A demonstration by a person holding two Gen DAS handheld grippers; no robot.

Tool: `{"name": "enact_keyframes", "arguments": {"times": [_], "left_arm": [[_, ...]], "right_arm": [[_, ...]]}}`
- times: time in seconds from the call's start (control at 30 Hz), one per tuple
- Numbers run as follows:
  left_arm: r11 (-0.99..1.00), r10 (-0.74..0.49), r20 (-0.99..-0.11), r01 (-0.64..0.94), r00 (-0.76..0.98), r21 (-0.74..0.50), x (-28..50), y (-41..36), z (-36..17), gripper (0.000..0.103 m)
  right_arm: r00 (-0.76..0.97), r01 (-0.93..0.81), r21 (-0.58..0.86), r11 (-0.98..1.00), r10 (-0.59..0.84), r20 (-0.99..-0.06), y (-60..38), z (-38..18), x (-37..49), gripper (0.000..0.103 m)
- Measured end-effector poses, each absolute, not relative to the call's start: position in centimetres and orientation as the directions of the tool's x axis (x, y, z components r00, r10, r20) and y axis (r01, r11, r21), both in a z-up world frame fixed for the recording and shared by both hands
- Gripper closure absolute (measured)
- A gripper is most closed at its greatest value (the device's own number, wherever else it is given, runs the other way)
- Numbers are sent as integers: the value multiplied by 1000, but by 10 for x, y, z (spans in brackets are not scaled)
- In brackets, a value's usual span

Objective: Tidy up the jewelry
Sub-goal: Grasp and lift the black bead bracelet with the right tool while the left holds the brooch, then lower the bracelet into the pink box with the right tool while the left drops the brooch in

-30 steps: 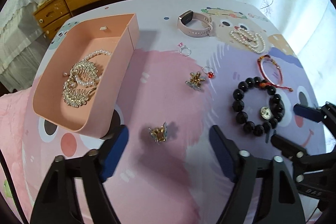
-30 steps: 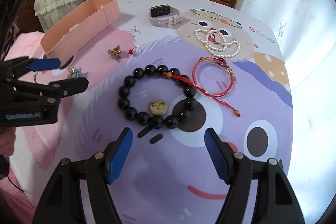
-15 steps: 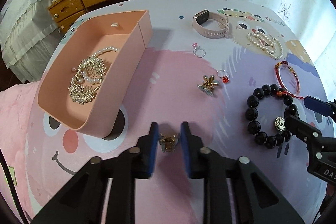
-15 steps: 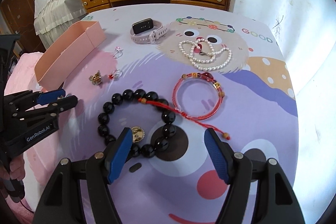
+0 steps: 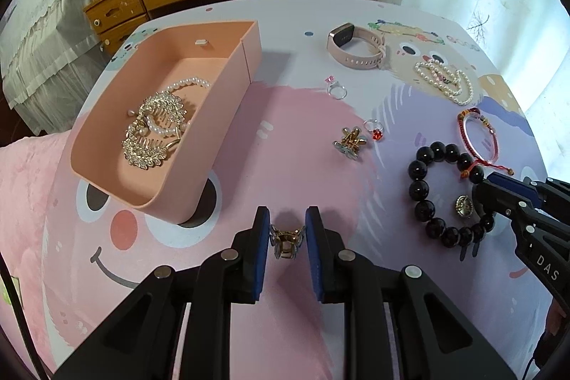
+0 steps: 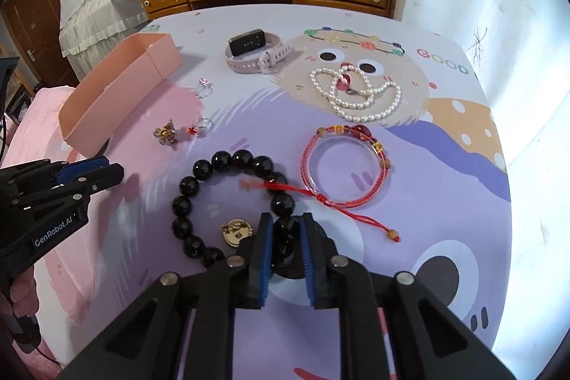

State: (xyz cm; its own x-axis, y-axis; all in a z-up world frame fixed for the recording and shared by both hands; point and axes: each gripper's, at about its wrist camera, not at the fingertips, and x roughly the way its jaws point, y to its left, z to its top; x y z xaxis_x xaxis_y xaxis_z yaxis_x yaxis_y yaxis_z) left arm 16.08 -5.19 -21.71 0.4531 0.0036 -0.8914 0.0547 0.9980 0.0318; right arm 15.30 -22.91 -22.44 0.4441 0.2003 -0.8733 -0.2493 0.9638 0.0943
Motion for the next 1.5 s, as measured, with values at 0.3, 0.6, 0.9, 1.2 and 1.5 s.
{"name": "enact_keyframes", "arguments": {"times": [0.3, 0.6, 0.9, 1.2, 1.5], "left_arm": [[998, -26, -868, 55, 496, 1, 149, -40, -199, 85], [999, -34, -845, 31, 534, -21, 140, -15, -180, 85], [999, -29, -822, 3, 568, -34, 135, 21, -164, 85], [998, -6, -804, -47, 594, -42, 138, 70, -150, 85], [993, -34, -791, -72, 611, -98, 149, 113, -138, 85]], "right_arm": [[470, -252, 131, 959, 239, -850, -220, -205, 147, 88], [485, -267, 209, 941, 318, -814, -196, -183, 144, 88], [505, -311, 270, 911, 399, -765, -152, -160, 147, 88], [507, -389, 306, 869, 479, -717, -97, -144, 149, 88], [548, -482, 303, 822, 552, -628, -55, -110, 148, 88]]}}
